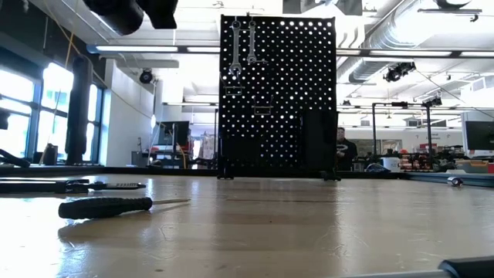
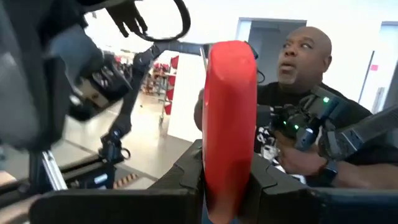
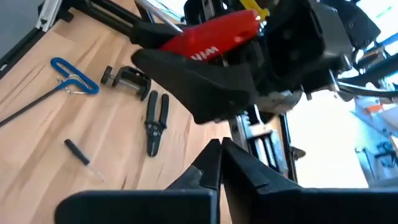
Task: Hang tools onto peg board
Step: Put the Allen wrench into the right bin on the pegboard
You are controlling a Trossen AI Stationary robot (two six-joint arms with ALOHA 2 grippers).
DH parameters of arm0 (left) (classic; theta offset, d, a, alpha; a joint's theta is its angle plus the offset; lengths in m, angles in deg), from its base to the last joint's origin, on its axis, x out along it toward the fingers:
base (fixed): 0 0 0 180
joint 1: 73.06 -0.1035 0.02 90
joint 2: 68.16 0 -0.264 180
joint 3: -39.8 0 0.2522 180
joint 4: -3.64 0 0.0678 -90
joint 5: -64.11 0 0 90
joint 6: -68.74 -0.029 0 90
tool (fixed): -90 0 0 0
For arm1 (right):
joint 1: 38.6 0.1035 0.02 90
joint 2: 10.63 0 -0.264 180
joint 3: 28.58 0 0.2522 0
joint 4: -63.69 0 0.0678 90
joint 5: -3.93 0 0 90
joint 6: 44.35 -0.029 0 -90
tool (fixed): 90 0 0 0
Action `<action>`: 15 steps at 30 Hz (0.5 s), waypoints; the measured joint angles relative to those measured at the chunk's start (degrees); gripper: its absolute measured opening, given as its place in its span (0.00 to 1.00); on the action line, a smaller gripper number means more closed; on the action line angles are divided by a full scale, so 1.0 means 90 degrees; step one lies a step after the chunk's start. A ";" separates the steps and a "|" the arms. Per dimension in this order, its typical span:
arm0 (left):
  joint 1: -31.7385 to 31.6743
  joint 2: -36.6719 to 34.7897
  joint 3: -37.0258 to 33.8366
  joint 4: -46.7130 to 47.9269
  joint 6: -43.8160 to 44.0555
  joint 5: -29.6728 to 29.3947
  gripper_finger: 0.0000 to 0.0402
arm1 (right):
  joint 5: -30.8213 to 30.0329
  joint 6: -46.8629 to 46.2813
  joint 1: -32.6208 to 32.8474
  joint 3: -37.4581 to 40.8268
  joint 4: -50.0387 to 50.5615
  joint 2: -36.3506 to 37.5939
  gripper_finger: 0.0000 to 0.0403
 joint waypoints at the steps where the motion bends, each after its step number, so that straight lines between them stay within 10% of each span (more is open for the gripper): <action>1: 0.0000 0.0000 0.0000 0.0069 0.0000 0.0049 0.10 | -0.0079 -0.0157 0.0044 0.0000 0.0095 0.0000 0.05; 15: -0.0034 -0.0205 -0.0005 0.2291 -0.1024 0.0337 0.10 | -0.0753 -0.3137 0.0549 -0.0002 0.2108 0.0002 0.28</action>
